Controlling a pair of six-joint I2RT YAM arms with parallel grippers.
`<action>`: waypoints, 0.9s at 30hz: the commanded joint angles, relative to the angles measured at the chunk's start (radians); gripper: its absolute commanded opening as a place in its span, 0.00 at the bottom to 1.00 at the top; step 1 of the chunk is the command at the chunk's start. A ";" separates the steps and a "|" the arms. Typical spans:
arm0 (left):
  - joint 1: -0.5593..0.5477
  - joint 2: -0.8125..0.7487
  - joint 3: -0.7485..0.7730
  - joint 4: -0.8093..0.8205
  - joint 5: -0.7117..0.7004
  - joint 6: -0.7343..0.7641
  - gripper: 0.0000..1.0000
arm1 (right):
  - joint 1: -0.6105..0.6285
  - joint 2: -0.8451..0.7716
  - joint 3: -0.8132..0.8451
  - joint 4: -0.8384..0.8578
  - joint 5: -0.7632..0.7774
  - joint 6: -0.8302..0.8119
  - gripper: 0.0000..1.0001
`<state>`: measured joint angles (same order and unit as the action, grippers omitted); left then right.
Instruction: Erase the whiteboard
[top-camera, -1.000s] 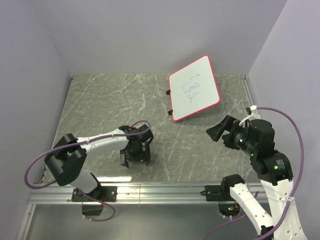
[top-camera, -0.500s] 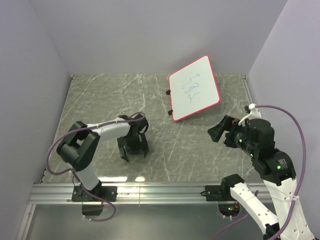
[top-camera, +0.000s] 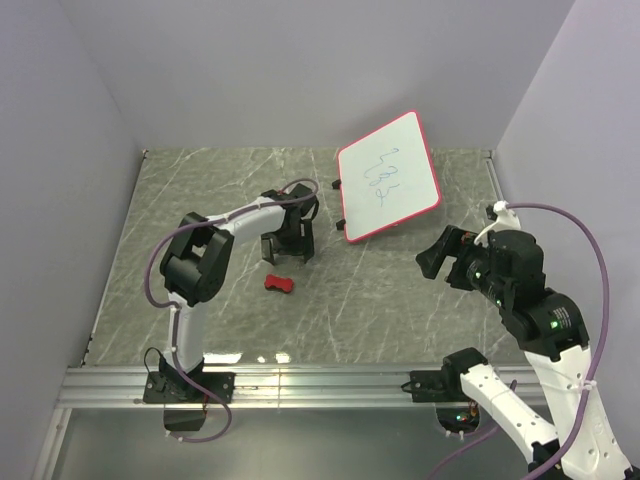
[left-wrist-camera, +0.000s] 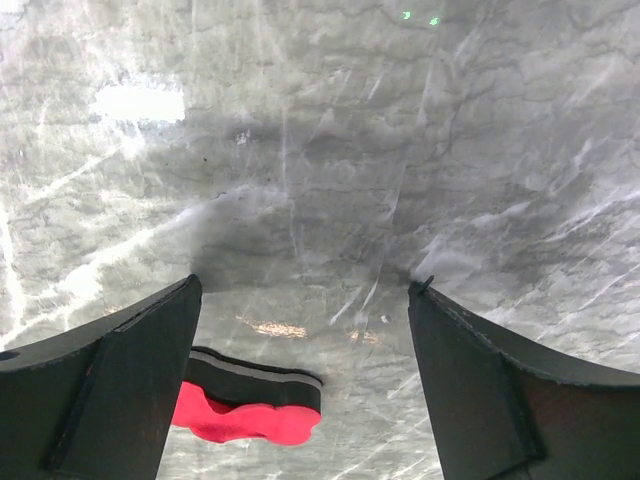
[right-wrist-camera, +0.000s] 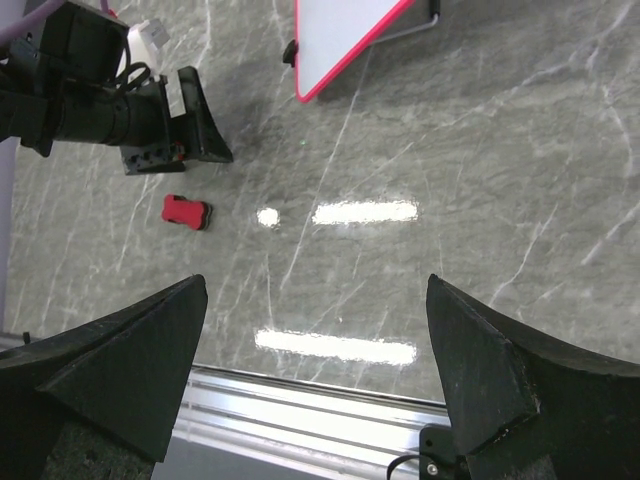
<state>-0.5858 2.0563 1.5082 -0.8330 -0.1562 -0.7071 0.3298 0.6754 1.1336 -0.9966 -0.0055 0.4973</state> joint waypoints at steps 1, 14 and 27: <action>0.006 0.025 -0.006 -0.006 -0.080 0.044 0.90 | 0.008 0.012 0.051 0.006 0.042 -0.023 0.97; 0.006 -0.329 -0.115 -0.118 -0.100 0.090 1.00 | 0.008 0.019 0.040 -0.005 0.045 0.007 0.96; -0.166 -0.533 -0.436 0.006 0.147 -0.166 1.00 | 0.009 0.026 0.012 0.010 0.015 0.038 0.96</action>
<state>-0.7338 1.5387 1.1099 -0.8970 -0.0998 -0.7715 0.3305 0.6960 1.1431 -1.0092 0.0101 0.5266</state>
